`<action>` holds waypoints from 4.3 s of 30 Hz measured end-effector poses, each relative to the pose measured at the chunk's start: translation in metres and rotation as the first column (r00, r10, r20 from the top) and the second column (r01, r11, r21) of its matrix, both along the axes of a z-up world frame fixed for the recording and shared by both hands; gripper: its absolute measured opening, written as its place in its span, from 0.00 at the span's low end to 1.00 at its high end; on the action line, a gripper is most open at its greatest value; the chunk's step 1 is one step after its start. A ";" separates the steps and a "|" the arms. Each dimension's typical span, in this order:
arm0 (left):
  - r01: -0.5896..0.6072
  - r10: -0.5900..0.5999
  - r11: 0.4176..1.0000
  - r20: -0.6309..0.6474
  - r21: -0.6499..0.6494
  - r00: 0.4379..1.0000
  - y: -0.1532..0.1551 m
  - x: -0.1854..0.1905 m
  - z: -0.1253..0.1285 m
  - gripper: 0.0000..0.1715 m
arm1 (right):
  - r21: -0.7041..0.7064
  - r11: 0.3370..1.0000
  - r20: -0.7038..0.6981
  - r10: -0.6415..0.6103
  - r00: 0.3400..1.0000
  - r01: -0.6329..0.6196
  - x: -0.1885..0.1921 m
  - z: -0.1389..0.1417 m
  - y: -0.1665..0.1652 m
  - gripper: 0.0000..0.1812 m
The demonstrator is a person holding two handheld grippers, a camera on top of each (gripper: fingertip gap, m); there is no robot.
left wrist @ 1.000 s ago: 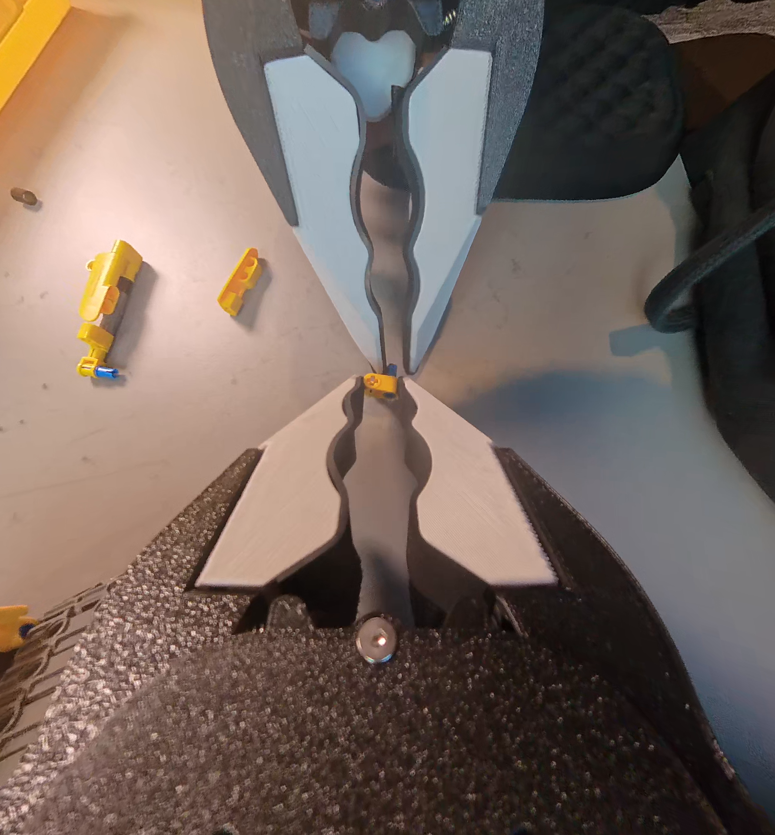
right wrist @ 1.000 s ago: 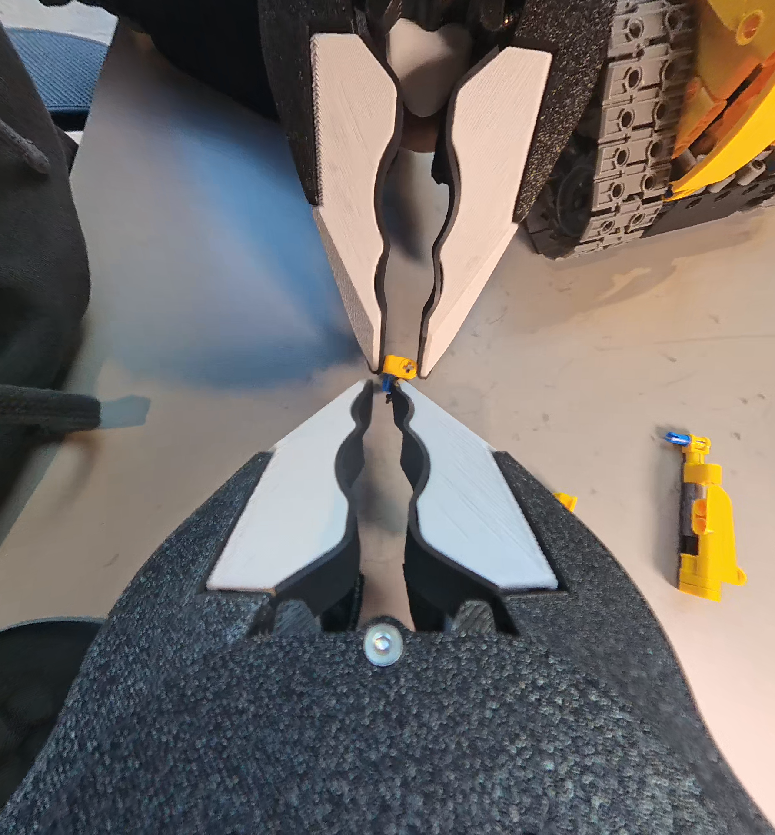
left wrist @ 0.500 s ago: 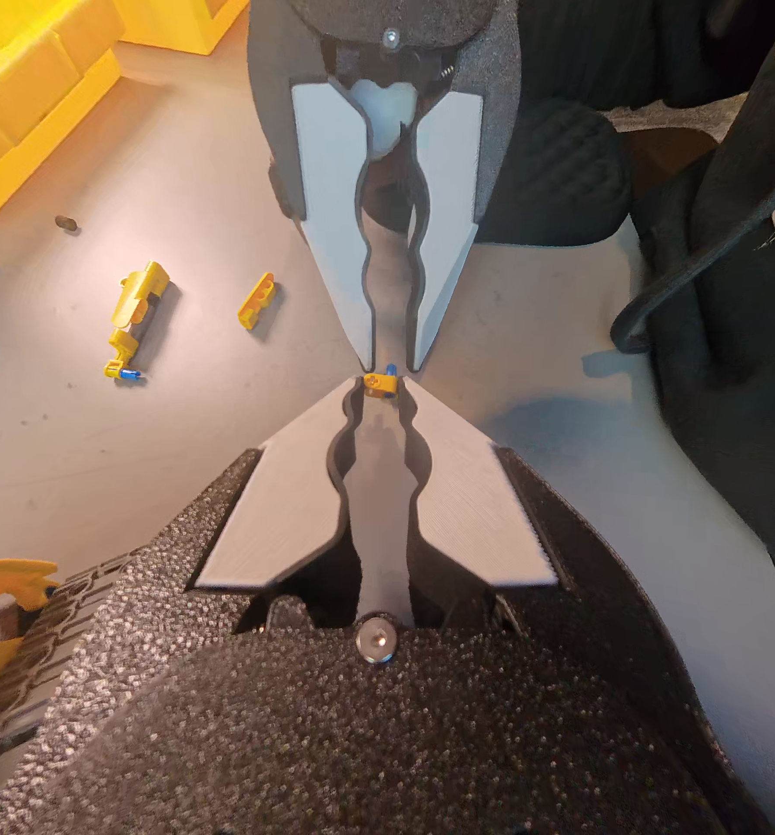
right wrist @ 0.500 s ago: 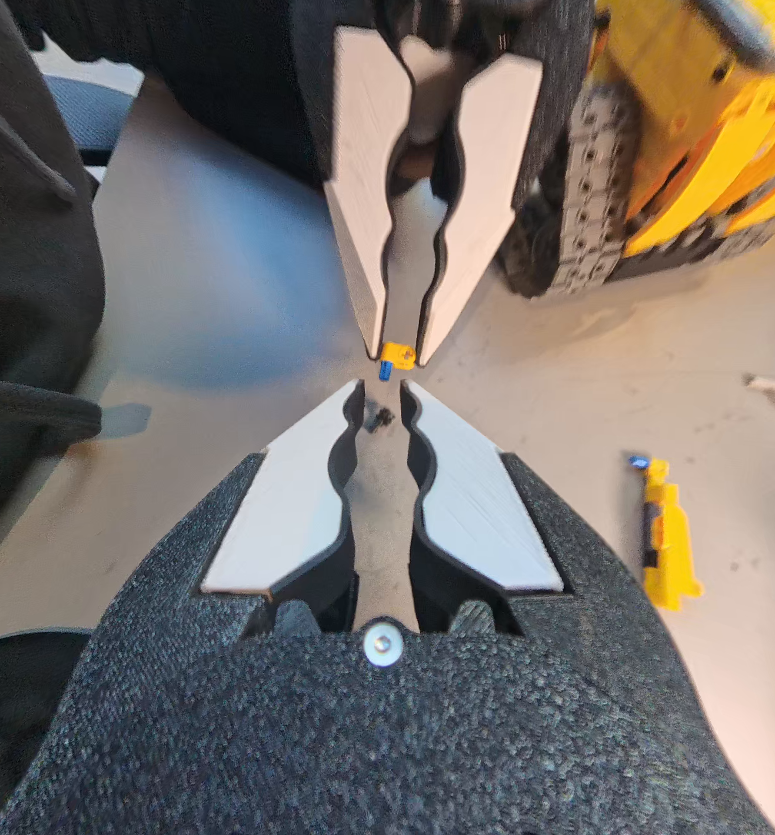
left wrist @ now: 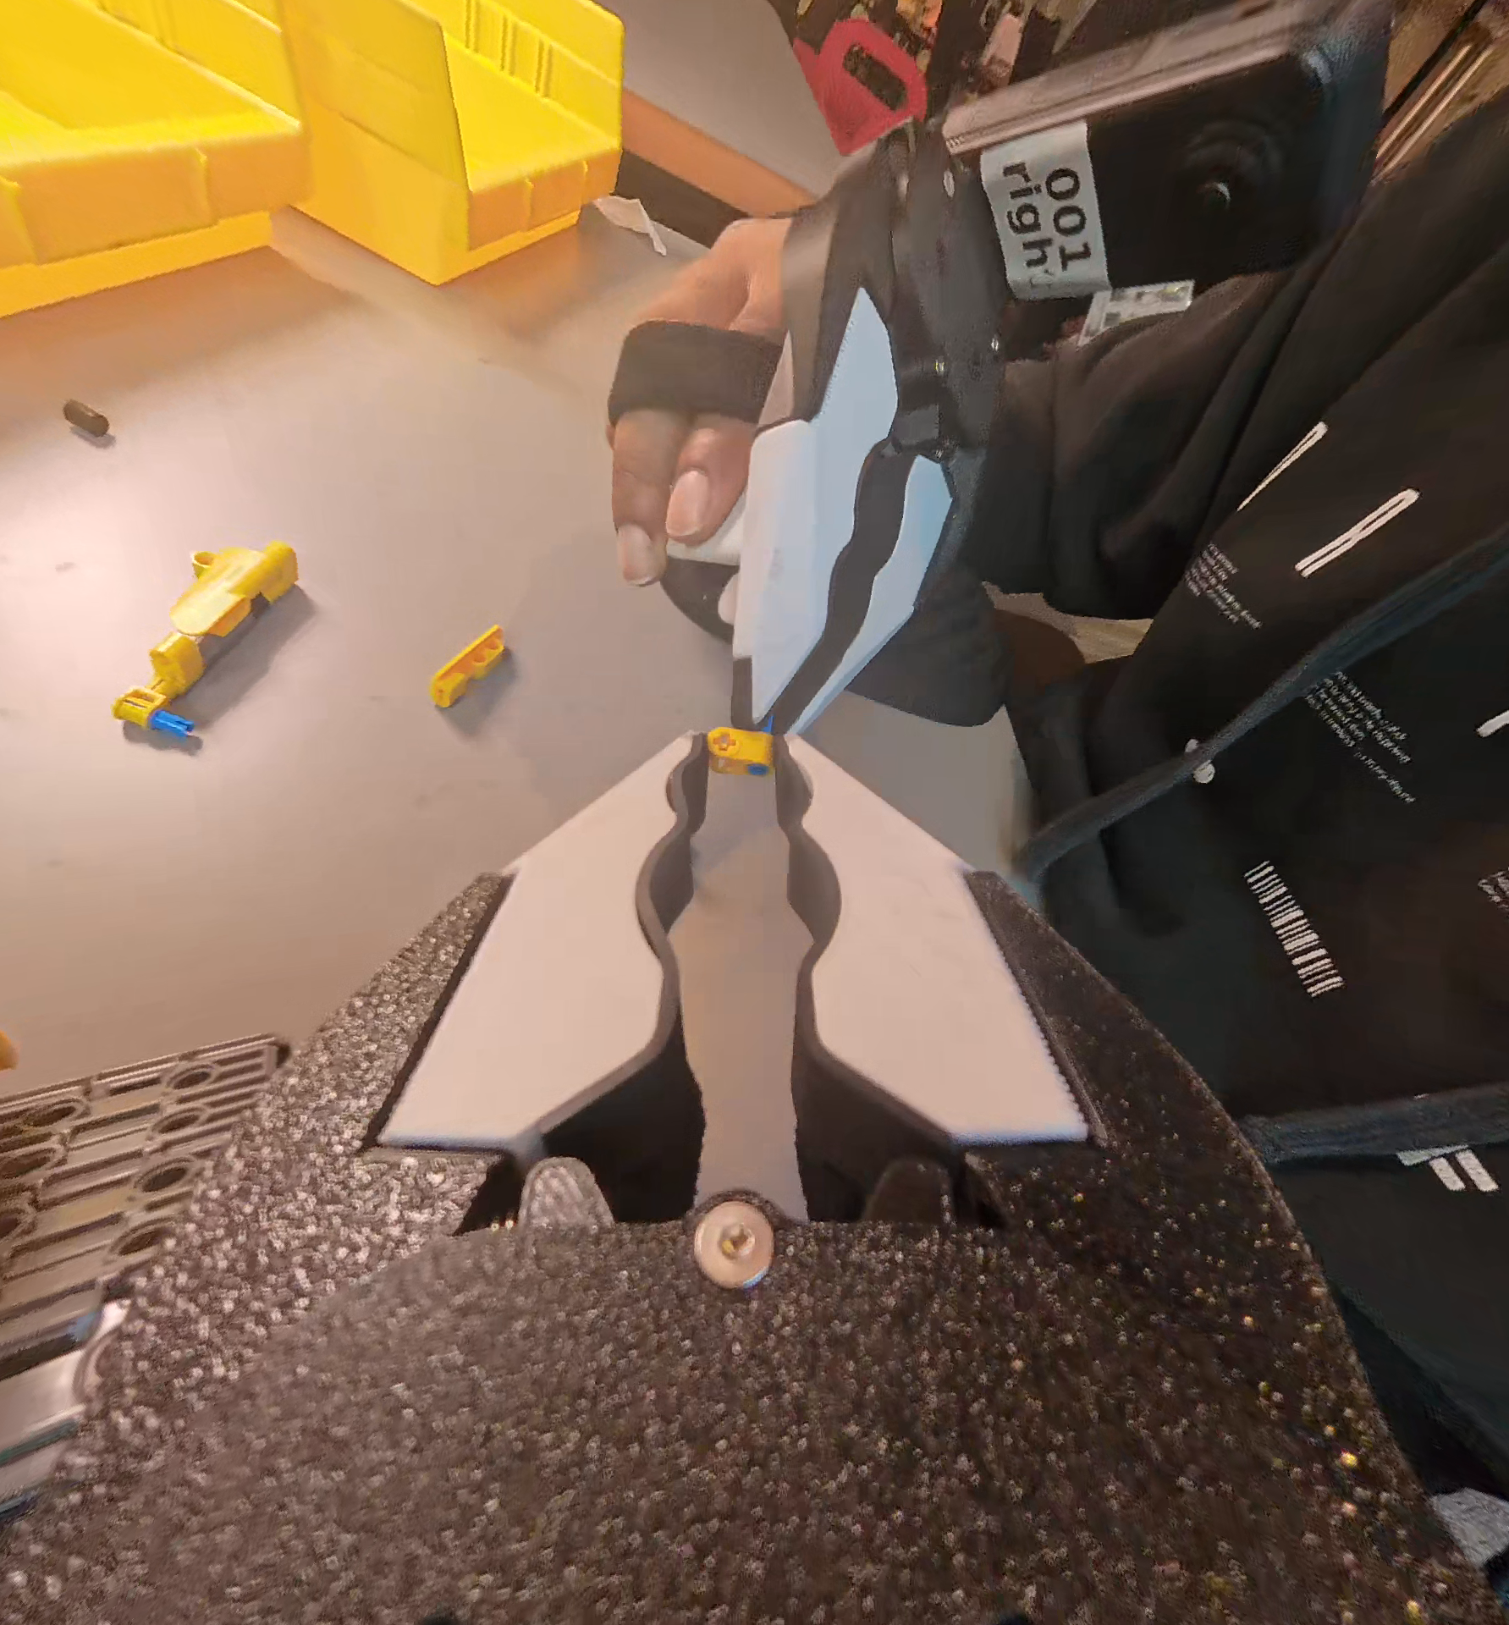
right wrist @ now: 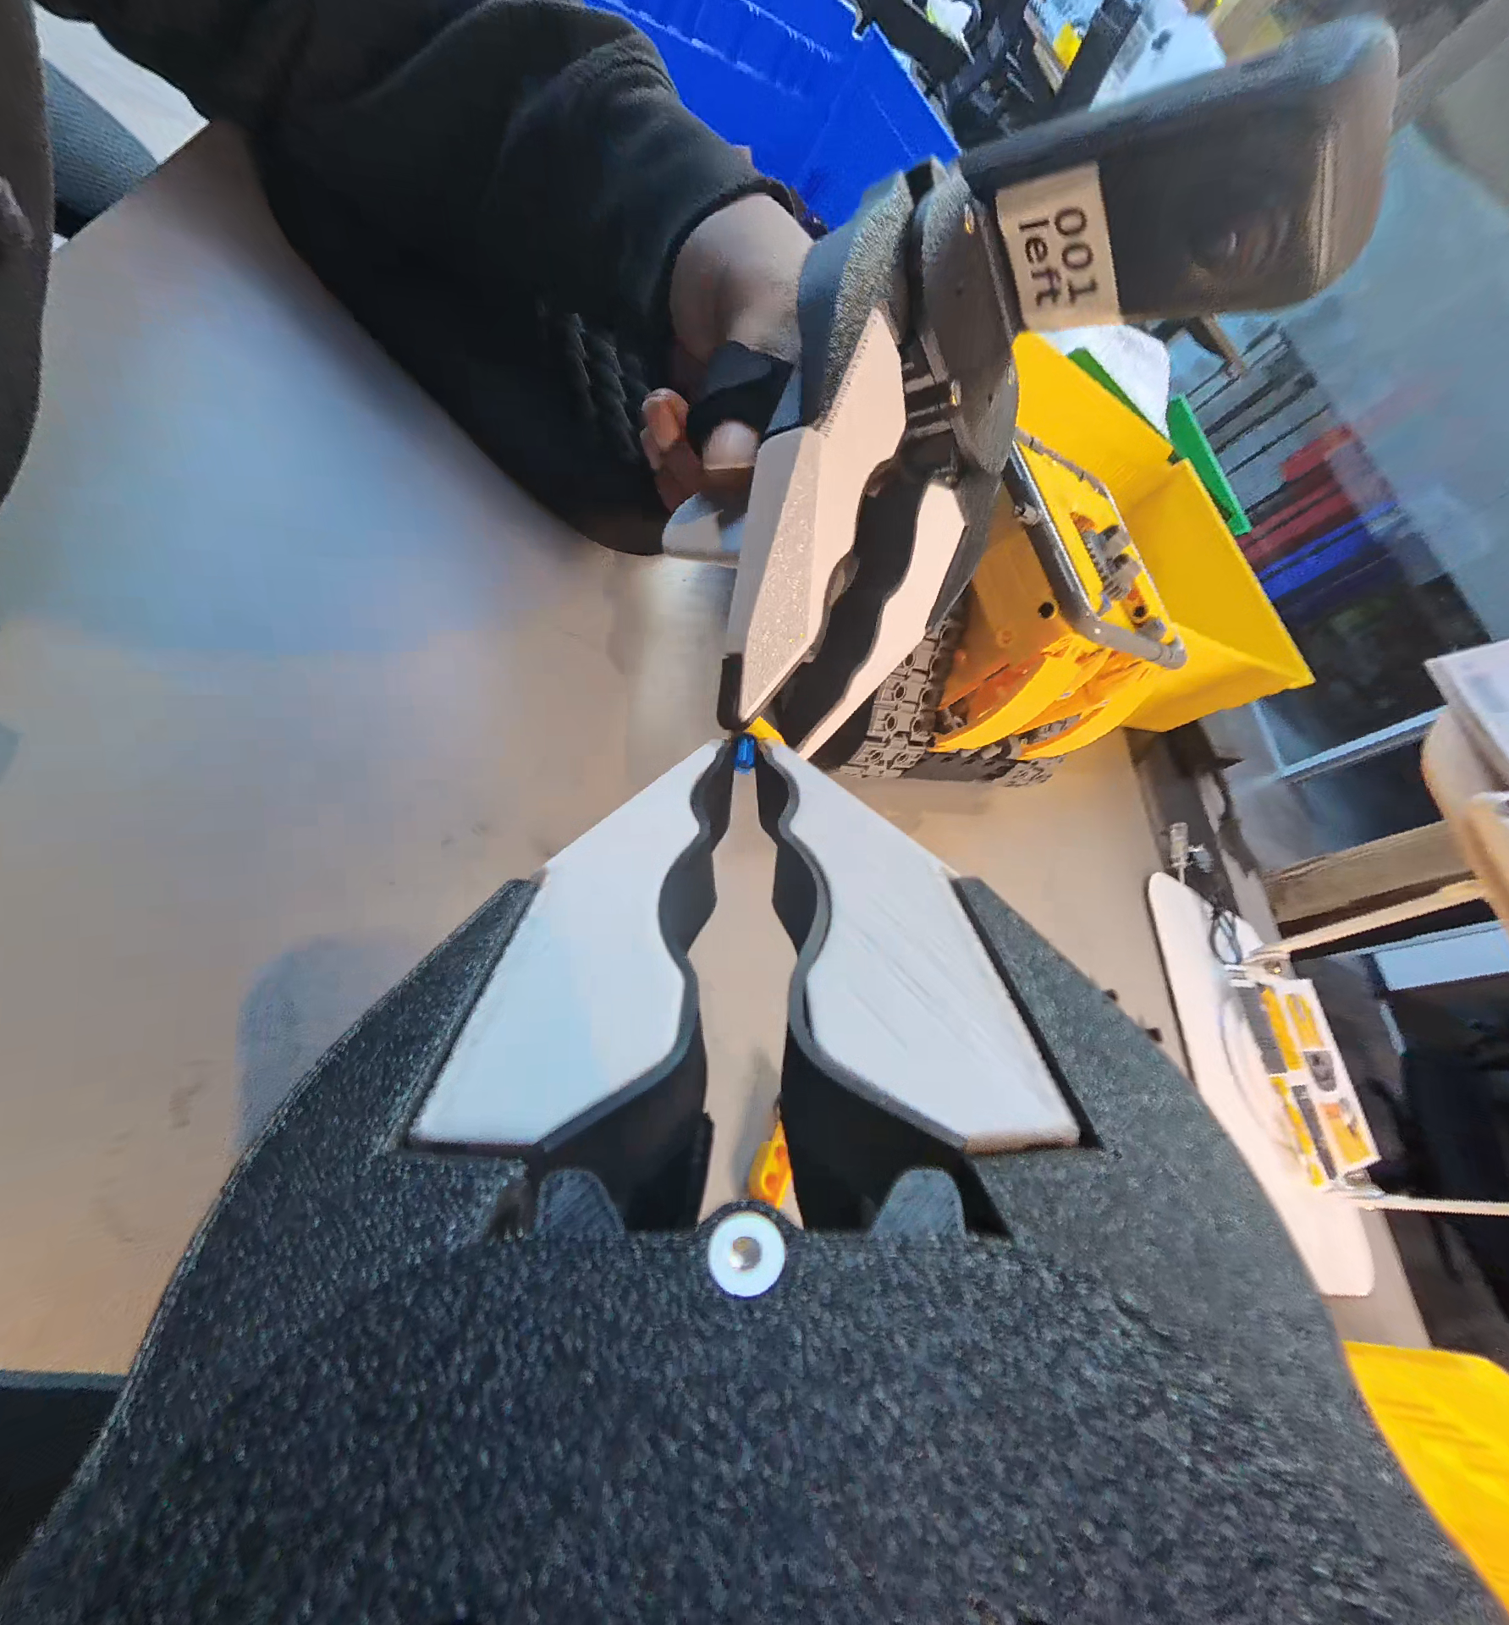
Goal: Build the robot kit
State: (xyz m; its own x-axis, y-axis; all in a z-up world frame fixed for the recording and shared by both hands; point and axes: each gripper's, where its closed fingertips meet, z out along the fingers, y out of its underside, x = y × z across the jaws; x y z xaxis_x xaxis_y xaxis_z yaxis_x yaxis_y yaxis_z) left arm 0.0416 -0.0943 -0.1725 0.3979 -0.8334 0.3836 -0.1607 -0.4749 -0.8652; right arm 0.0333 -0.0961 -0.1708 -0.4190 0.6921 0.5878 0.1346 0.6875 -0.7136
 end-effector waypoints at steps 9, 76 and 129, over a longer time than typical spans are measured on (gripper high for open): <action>-0.017 0.018 0.999 -0.030 0.032 0.999 0.001 0.000 -0.001 0.10 | -0.408 0.913 0.113 0.047 0.992 0.003 0.004 0.000 0.005 0.02; 0.093 -0.088 0.996 0.339 0.004 0.937 -0.014 0.006 0.048 0.08 | -0.125 0.989 -0.251 0.048 0.967 -0.082 0.005 0.044 -0.009 0.07; 0.002 0.067 0.984 0.378 -0.180 0.923 0.007 -0.005 0.036 0.05 | -0.066 0.996 -0.209 -0.074 0.975 0.061 -0.005 0.030 0.013 0.04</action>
State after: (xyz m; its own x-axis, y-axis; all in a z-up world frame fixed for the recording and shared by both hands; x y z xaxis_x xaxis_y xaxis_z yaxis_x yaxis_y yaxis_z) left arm 0.0368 -0.0871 -0.1360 0.2188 -0.7290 0.6486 0.1827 -0.6223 -0.7612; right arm 0.0283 -0.0828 -0.1410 -0.2412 0.7504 0.6154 0.0215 0.6381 -0.7696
